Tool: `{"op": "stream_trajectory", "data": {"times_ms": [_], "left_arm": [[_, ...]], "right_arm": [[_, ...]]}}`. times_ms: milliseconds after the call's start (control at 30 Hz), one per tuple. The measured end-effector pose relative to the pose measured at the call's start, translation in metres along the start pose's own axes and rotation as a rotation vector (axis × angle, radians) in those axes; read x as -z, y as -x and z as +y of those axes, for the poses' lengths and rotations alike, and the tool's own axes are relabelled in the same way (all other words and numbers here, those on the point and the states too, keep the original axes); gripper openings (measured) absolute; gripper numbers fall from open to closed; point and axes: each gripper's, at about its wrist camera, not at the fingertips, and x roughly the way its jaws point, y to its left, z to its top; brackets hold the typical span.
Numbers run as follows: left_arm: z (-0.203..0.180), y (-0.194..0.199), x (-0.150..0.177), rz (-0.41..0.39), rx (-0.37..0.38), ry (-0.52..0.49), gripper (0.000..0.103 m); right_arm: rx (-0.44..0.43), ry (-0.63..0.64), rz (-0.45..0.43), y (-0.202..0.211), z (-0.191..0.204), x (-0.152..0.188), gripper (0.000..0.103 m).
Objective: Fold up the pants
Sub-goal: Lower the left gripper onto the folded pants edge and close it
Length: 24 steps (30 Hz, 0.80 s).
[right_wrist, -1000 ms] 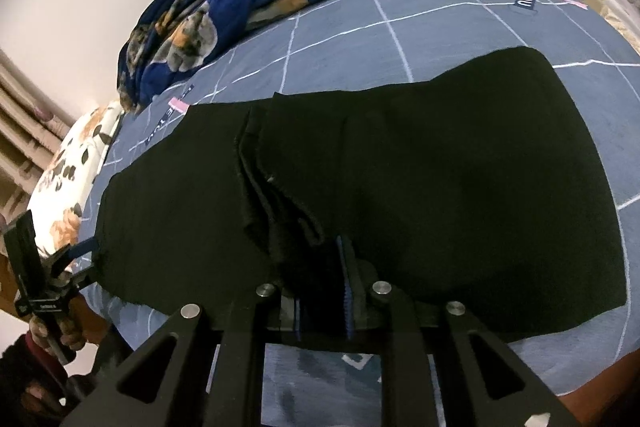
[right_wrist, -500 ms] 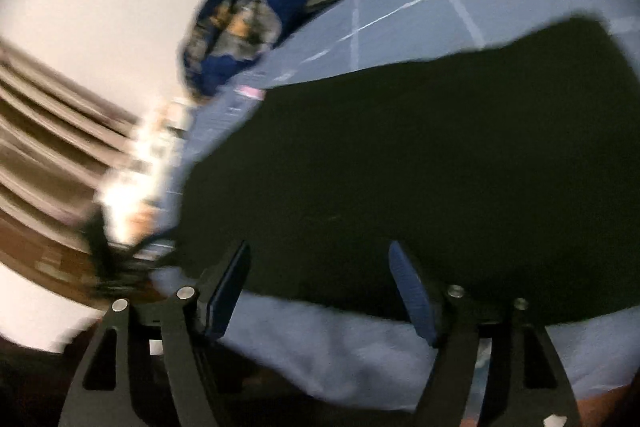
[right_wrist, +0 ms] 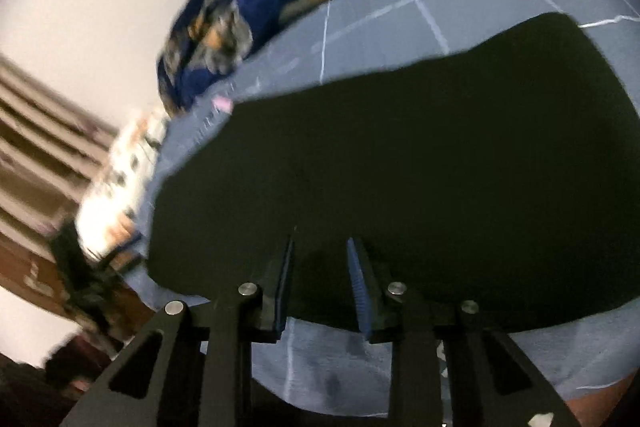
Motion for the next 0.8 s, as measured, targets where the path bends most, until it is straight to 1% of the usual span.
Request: {"op": "stream_trajectory", "data": {"times_ms": [67,133,200,300,367,400,433,467,500,567,600,633,667,733,800], "left_arm": [[0.012,0.006,-0.001,-0.006,-0.002,0.033,0.088],[0.032,0.015,-0.003,-0.016,-0.012,0.093,0.084],[0.059,0.027,-0.004,-0.035,-0.032,0.167,0.083],[0.1,0.037,0.0,-0.022,-0.047,0.277,0.083],[0.117,0.038,0.004,-0.015,-0.038,0.316,0.082],[0.126,0.038,0.007,-0.002,-0.02,0.329,0.081],[0.131,0.035,0.008,0.012,-0.004,0.33,0.076],[0.134,0.033,0.01,0.029,0.013,0.325,0.07],[0.137,0.027,0.011,0.056,0.023,0.309,0.068],[0.141,0.015,0.014,0.099,0.02,0.297,0.063],[0.142,0.012,0.016,0.111,0.034,0.3,0.06],[0.144,0.006,0.018,0.13,0.061,0.312,0.055],[0.148,0.002,0.02,0.145,0.079,0.324,0.052],[0.149,-0.004,0.024,0.161,0.123,0.348,0.052],[0.146,-0.009,0.024,0.175,0.146,0.34,0.052]], "right_arm": [[0.041,0.04,0.007,-0.005,0.006,0.001,0.026],[0.054,0.046,0.013,-0.005,0.009,-0.003,0.026],[0.031,0.037,-0.007,0.003,0.011,-0.005,0.026],[-0.03,0.046,-0.038,0.012,0.025,-0.01,0.027],[-0.06,0.056,-0.035,0.012,0.036,-0.013,0.028],[-0.066,0.061,-0.029,0.01,0.042,-0.015,0.031],[-0.069,0.067,-0.018,0.006,0.048,-0.015,0.033],[-0.07,0.068,-0.011,0.003,0.051,-0.014,0.039],[-0.073,0.066,-0.004,0.0,0.053,-0.013,0.043],[-0.087,0.054,0.014,-0.008,0.056,-0.009,0.044],[-0.091,0.046,0.022,-0.012,0.056,-0.008,0.044],[-0.096,0.034,0.029,-0.015,0.056,-0.006,0.044],[-0.106,0.021,0.035,-0.017,0.056,-0.005,0.044],[-0.126,0.001,0.043,-0.021,0.058,0.0,0.044],[-0.132,-0.001,0.048,-0.024,0.061,0.003,0.048]]}}
